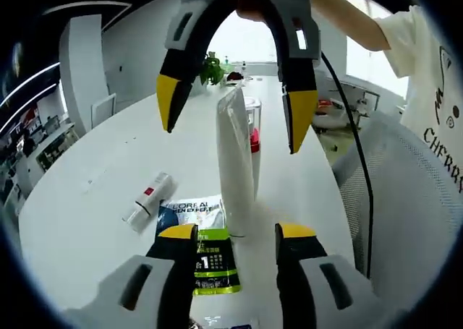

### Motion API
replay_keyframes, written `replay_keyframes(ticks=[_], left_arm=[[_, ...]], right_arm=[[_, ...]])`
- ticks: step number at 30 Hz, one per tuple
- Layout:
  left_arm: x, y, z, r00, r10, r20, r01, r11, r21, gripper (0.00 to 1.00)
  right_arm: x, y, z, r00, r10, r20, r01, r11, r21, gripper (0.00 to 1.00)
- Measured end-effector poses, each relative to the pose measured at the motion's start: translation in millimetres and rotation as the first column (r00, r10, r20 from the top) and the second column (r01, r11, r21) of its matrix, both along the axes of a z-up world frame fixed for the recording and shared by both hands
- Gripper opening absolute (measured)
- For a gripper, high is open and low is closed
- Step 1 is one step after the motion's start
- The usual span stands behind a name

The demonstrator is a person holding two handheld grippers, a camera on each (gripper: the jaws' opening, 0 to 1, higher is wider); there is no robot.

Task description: Arrange the skincare products in the storage area until every visible bottle or jar stands upright without overlapping.

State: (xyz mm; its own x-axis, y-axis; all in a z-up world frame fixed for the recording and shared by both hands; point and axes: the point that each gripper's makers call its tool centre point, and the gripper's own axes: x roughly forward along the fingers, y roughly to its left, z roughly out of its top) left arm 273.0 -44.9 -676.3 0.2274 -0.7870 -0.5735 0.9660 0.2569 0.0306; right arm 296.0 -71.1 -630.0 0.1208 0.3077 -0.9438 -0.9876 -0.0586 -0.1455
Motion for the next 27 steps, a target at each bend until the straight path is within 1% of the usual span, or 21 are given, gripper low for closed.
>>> replay_keyframes(ticks=[2,4,8,11,13,16,18,23,27], left_arm=[[0.4,2,1.5,1.0,0.011,0.011,-0.011,1.0,0.008,0.43],[1.4,6,2.1,1.0,0.025,0.01,-0.026,1.0,0.018,0.46],[1.6,13,4.6,0.999,0.043,0.023,-0.044,0.999,0.031,0.55],[2.2,18,7.8,0.998,0.057,0.027,-0.058,0.998,0.031,0.6],[7.3,24,7.7,0.997,0.075,0.031,-0.076,0.997,0.034,0.64],[0.9,27,10.9,0.995,0.089,0.041,-0.091,0.995,0.047,0.7],[1.8,32,10.8,0.994,0.106,0.038,-0.108,0.992,0.058,0.72],[-5.5,37,16.9,0.991,0.123,0.044,-0.126,0.99,0.058,0.79],[-10.2,46,16.0,0.992,0.11,0.057,-0.114,0.989,0.091,0.85]], right_arm=[[0,-1,-0.1,1.0,-0.007,-0.001,0.007,1.0,0.004,0.72],[1,-3,0.7,1.0,-0.016,0.005,0.016,1.0,0.01,0.74],[-1,-5,1.4,1.0,-0.03,-0.002,0.03,0.999,0.018,0.83],[-4,-7,1.5,1.0,-0.029,0.001,0.029,0.999,0.021,0.86],[-3,-7,3.0,0.999,-0.045,0.007,0.045,0.998,0.033,0.9],[-3,-8,5.2,0.998,-0.06,0.007,0.059,0.997,0.047,0.95],[-3,-8,6.7,0.998,-0.061,0.009,0.061,0.997,0.055,0.99],[-4,-10,9.9,0.997,-0.075,0.024,0.074,0.995,0.065,1.0],[-3,-13,12.8,0.994,-0.104,0.034,0.101,0.991,0.086,1.0]])
